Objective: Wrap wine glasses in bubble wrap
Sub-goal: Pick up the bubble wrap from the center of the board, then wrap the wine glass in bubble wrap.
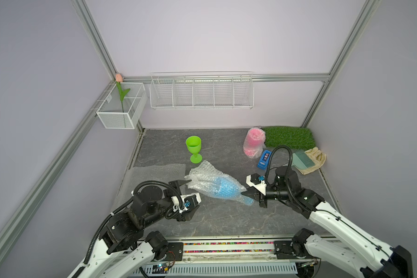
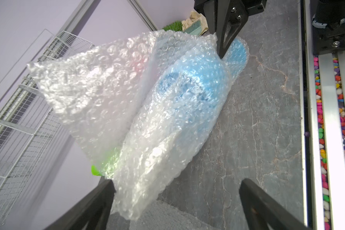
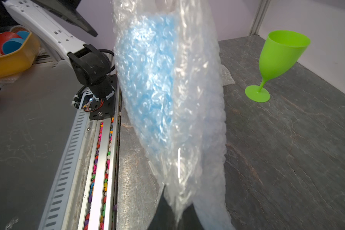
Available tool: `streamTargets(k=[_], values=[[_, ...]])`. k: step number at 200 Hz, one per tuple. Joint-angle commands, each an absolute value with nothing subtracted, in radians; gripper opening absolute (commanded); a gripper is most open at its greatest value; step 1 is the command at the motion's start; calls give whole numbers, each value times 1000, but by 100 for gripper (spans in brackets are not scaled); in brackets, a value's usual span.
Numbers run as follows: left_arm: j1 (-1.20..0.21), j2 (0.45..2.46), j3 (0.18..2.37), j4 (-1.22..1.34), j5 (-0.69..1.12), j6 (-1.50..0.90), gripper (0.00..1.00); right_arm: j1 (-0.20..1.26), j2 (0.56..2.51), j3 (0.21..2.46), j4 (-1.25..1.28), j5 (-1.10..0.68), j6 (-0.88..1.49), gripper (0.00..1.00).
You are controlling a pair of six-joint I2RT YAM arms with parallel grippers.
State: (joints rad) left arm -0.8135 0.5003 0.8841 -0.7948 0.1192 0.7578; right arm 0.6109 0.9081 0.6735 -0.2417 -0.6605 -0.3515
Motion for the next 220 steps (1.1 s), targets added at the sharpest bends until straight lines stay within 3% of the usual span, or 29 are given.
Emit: streamTargets(k=[1,60,136,143,177,197,220], values=[[-810,464,928,-795,115,769,99,609,900,654,-236,-759,-408,7],[-809,462,980,-865,168,784,99,623,906,685,-309,-883,-479,7],[-810,515,1045,-960,323,761,100,673,921,766,-482,-879,-587,7],[-810,525,1054,-982,339,767,95,674,921,768,-483,-875,-588,7],[-810,540,1069,-1018,370,778,45,681,922,756,-448,-851,-564,7],[-810,540,1074,-1026,382,782,20,689,935,739,-405,-839,-547,7],[-810,559,1103,-1052,383,783,5,705,965,708,-324,-826,-518,7]])
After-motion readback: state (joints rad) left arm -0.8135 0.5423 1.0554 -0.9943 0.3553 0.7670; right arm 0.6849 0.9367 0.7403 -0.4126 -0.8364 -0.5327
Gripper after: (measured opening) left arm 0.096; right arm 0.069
